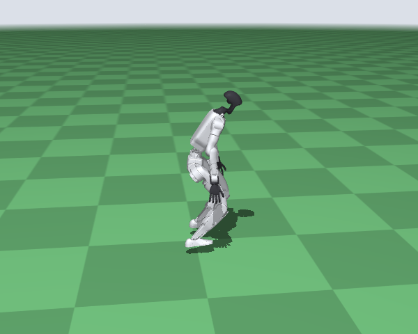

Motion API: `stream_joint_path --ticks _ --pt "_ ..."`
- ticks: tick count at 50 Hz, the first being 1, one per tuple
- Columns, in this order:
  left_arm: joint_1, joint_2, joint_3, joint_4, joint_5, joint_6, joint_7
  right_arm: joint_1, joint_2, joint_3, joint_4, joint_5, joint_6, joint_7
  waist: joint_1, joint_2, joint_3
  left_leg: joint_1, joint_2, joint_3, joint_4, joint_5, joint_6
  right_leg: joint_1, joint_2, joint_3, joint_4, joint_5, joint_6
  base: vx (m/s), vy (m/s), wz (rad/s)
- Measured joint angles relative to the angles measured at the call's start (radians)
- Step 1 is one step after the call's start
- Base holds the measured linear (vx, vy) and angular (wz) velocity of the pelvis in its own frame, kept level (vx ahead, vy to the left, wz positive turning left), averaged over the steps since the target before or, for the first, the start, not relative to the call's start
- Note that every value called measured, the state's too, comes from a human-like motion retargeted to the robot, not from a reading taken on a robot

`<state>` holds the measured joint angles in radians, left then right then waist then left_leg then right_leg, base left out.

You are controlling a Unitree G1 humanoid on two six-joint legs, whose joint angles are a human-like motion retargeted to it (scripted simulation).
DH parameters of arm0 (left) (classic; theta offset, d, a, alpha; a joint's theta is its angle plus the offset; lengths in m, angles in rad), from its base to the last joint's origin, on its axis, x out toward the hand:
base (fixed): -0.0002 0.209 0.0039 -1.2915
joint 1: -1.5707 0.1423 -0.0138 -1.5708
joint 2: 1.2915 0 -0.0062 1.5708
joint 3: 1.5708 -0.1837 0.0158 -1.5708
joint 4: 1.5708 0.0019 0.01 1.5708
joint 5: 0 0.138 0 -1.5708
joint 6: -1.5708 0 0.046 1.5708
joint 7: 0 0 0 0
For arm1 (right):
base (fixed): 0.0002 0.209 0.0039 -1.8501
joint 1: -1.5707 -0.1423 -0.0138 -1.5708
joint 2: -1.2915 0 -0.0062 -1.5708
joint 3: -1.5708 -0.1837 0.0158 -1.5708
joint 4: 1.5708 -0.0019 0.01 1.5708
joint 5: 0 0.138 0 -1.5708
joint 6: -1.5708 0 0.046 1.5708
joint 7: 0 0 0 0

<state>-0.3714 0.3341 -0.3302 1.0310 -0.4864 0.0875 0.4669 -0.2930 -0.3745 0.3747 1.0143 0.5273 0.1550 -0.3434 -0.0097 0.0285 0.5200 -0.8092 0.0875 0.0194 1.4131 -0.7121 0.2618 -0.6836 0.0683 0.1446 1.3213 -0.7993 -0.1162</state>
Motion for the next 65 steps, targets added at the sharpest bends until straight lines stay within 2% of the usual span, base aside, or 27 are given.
stream_joint_path --ticks 3,7,10,12,13,14,15,16,17,19,20,22,26,29,32,35,37,39,42,43,45,48,51,55,57,61,65 --pt "-0.181 0.02 -0.096 0.089 0.013 -0.012 0.0 -0.172 -0.031 0.065 -0.094 0.136 -0.083 -0.109 -0.014 0.004 -0.009 -0.032 0.007 -0.019 0.039 0.002 0.0 -0.022 0.009 -0.021 0.032 -0.006 -0.025 -0.04 -0.03 0.09" --pt "-0.212 0.274 -0.354 -0.337 -0.025 -0.159 0.141 -0.257 -0.328 0.261 -0.73 0.321 -0.172 -0.084 -0.019 -0.04 -0.1 0.103 -0.019 0.026 -0.275 0.156 -0.005 0.091 -0.037 0.005 -0.268 0.154 0.035 0.1 -0.01 -0.02" --pt "-0.121 0.48 -0.344 -0.726 0.027 -0.25 0.147 -0.209 -0.59 0.216 -1.13 0.358 -0.15 0.112 0.01 -0.095 -0.218 0.413 -0.057 0.078 -0.895 0.53 -0.093 0.362 -0.112 0.047 -0.86 0.548 0.127 0.37 -0.07 -0.3" --pt "0.005 0.514 -0.258 -0.862 0.106 -0.286 0.1 -0.026 -0.726 0.071 -1.254 0.372 -0.142 0.228 0.057 -0.109 -0.325 0.64 -0.063 0.049 -1.357 0.936 -0.29 0.528 -0.139 0.072 -1.237 0.95 0.281 0.44 -0.19 -0.54" --pt "0.066 0.504 -0.204 -0.893 0.157 -0.288 0.076 0.102 -0.768 -0.028 -1.274 0.371 -0.136 0.279 0.082 -0.096 -0.364 0.711 -0.029 0.004 -1.443 1.049 -0.405 0.585 -0.103 0.073 -1.313 1.096 0.354 0.42 -0.39 -0.35" --pt "0.116 0.475 -0.148 -0.903 0.196 -0.277 0.07 0.229 -0.784 -0.117 -1.26 0.351 -0.12 0.32 0.1 -0.093 -0.396 0.748 -0.02 -0.025 -1.431 1.105 -0.445 0.633 -0.079 0.09 -1.346 1.202 0.378 0.39 -0.48 -0.12" --pt "0.16 0.435 -0.09 -0.901 0.231 -0.26 0.073 0.356 -0.787 -0.2 -1.228 0.321 -0.099 0.354 0.114 -0.095 -0.424 0.768 -0.023 -0.047 -1.369 1.133 -0.448 0.677 -0.06 0.114 -1.358 1.288 0.378 0.3 -0.05 0.32" --pt "0.22 0.386 -0.042 -0.892 0.247 -0.23 0.096 0.468 -0.775 -0.247 -1.169 0.28 -0.06 0.381 0.103 -0.105 -0.415 0.748 -0.083 0.014 -1.106 1.083 -0.321 0.747 -0.105 0.188 -1.298 1.306 0.378 0.21 0.31 0.64" --pt "0.271 0.342 0.005 -0.88 0.26 -0.197 0.117 0.564 -0.76 -0.29 -1.105 0.24 -0.026 0.399 0.089 -0.09 -0.387 0.737 -0.097 0.063 -0.821 1.022 -0.211 0.808 -0.102 0.228 -1.177 1.295 0.35 0.12 0.54 0.96" --pt "0.321 0.282 0.075 -0.837 0.271 -0.124 0.148 0.652 -0.72 -0.347 -0.947 0.17 0.019 0.392 0.059 0.014 -0.284 0.712 0.036 0.085 -0.18 0.876 -0.095 0.79 0.074 0.139 -0.597 1.14 0.205 -0.02 0.14 0.78" --pt "0.324 0.258 0.095 -0.805 0.275 -0.093 0.16 0.662 -0.7 -0.356 -0.857 0.136 0.033 0.382 0.056 0.045 -0.261 0.659 0.084 0.064 0.127 0.819 -0.075 0.683 0.146 0.058 -0.219 1.043 0.154 -0.18 -0.12 0.31" --pt "0.34 0.254 0.114 -0.738 0.248 -0.076 0.154 0.63 -0.654 -0.302 -0.684 0.075 0.066 0.4 0.059 0.013 -0.337 0.464 0.005 0.041 0.563 0.83 -0.084 0.406 0.162 -0.047 0.337 0.988 0.098 -0.24 -0.14 0.11" --pt "0.453 0.322 0.122 -0.657 0.266 -0.033 0.006 0.633 -0.543 -0.227 -0.45 -0.036 0.133 0.501 0.07 -0.032 -0.435 0.29 -0.054 0.064 0.809 0.861 -0.076 0.181 0.19 -0.167 0.763 0.999 -0.004 -0.15 -0.16 -0.04" --pt "0.567 0.369 0.098 -0.606 0.306 -0.022 -0.076 0.696 -0.439 -0.209 -0.337 -0.089 0.157 0.54 0.088 -0.052 -0.454 0.361 -0.012 0.001 0.519 0.78 -0.141 0.272 0.197 -0.081 0.545 0.9 0.071 0.12 0.0 0.16" --pt "0.714 0.383 0.115 -0.604 0.269 -0.043 -0.11 0.805 -0.35 -0.242 -0.32 -0.136 0.163 0.541 0.094 -0.065 -0.37 0.636 0.056 0.02 0.005 0.725 -0.196 0.585 0.052 -0.034 0.002 0.822 0.136 0.17 0.11 0.58" --pt "0.847 0.389 0.193 -0.667 0.227 -0.091 -0.15 0.91 -0.304 -0.292 -0.422 -0.148 0.158 0.588 0.118 -0.095 -0.3 0.869 0.01 0.015 -0.623 0.815 -0.277 0.868 -0.069 -0.017 -0.719 0.935 0.257 0.07 0.04 0.29" --pt "0.887 0.386 0.257 -0.702 0.215 -0.119 -0.174 0.931 -0.285 -0.311 -0.501 -0.104 0.149 0.621 0.144 -0.125 -0.3 0.902 -0.047 -0.054 -0.961 0.884 -0.327 0.905 -0.114 0.038 -1.051 0.991 0.324 -0.16 0.03 0.01" --pt "0.885 0.371 0.315 -0.696 0.188 -0.116 -0.166 0.894 -0.259 -0.319 -0.529 -0.042 0.142 0.589 0.161 -0.127 -0.265 0.887 -0.053 -0.081 -1.006 0.655 -0.274 0.875 -0.111 0.058 -1.085 0.78 0.276 -0.32 0.03 -0.03" --pt "0.78 0.321 0.362 -0.566 0.143 -0.065 -0.123 0.683 -0.201 -0.26 -0.429 0.043 0.12 0.384 0.172 -0.118 -0.13 0.788 -0.032 -0.043 -0.639 0.061 -0.09 0.725 -0.065 0.016 -0.652 0.188 0.116 -0.43 0.0 -0.22" --pt "0.733 0.3 0.352 -0.5 0.145 -0.049 -0.108 0.594 -0.179 -0.223 -0.367 0.047 0.096 0.287 0.171 -0.113 -0.1 0.723 -0.019 -0.03 -0.49 -0.027 -0.023 0.658 -0.045 0.006 -0.498 0.079 0.056 -0.41 -0.1 -0.39" --pt "0.608 0.275 0.287 -0.372 0.164 -0.033 -0.086 0.397 -0.136 -0.123 -0.264 0.026 0.049 0.117 0.163 -0.07 -0.072 0.595 0.08 -0.027 -0.274 -0.081 0.0 0.549 0.047 -0.016 -0.334 0.035 -0.04 -0.3 -0.13 -0.33" --pt "0.483 0.255 0.096 -0.363 0.219 -0.077 -0.042 0.282 -0.157 -0.008 -0.362 -0.043 -0.023 -0.005 0.107 -0.098 -0.104 0.587 -0.019 0.001 -0.373 0.012 -0.025 0.518 -0.059 -0.009 -0.359 0.105 0.036 -0.06 0.17 0.33" --pt "0.435 0.271 -0.011 -0.497 0.268 -0.128 -0.054 0.304 -0.216 -0.004 -0.606 -0.094 -0.058 0.113 0.083 -0.099 -0.204 0.655 -0.064 0.004 -0.646 0.196 -0.081 0.566 -0.114 -0.004 -0.587 0.292 0.121 0.12 0.1 0.21" --pt "0.436 0.268 -0.041 -0.64 0.266 -0.161 -0.12 0.352 -0.251 -0.022 -0.764 -0.106 -0.063 0.278 0.069 -0.068 -0.315 0.706 -0.07 0.007 -0.929 0.529 -0.149 0.609 -0.119 0.01 -0.852 0.619 0.163 0.07 0.05 0.01" --pt "0.444 0.294 -0.051 -0.7 0.276 -0.16 -0.173 0.355 -0.274 0.005 -0.792 -0.136 -0.045 0.339 0.072 -0.055 -0.332 0.73 -0.073 -0.002 -1.04 0.587 -0.207 0.624 -0.115 0.012 -0.941 0.682 0.187 0.01 0.04 -0.24" --pt "0.454 0.45 -0.092 -0.869 0.316 -0.145 -0.319 0.353 -0.402 0.086 -0.905 -0.251 0.011 0.527 0.097 -0.054 -0.34 0.75 -0.073 0.014 -1.195 0.596 -0.307 0.629 -0.129 -0.02 -1.071 0.659 0.232 -0.03 0.04 -0.35" --pt "0.503 0.607 -0.119 -1.025 0.248 -0.094 -0.442 0.43 -0.53 0.096 -1.05 -0.26 0.084 0.703 0.105 -0.092 -0.33 0.715 -0.108 0.047 -1.178 0.483 -0.253 0.604 -0.167 -0.018 -1.078 0.516 0.212 -0.07 0.03 -0.14"
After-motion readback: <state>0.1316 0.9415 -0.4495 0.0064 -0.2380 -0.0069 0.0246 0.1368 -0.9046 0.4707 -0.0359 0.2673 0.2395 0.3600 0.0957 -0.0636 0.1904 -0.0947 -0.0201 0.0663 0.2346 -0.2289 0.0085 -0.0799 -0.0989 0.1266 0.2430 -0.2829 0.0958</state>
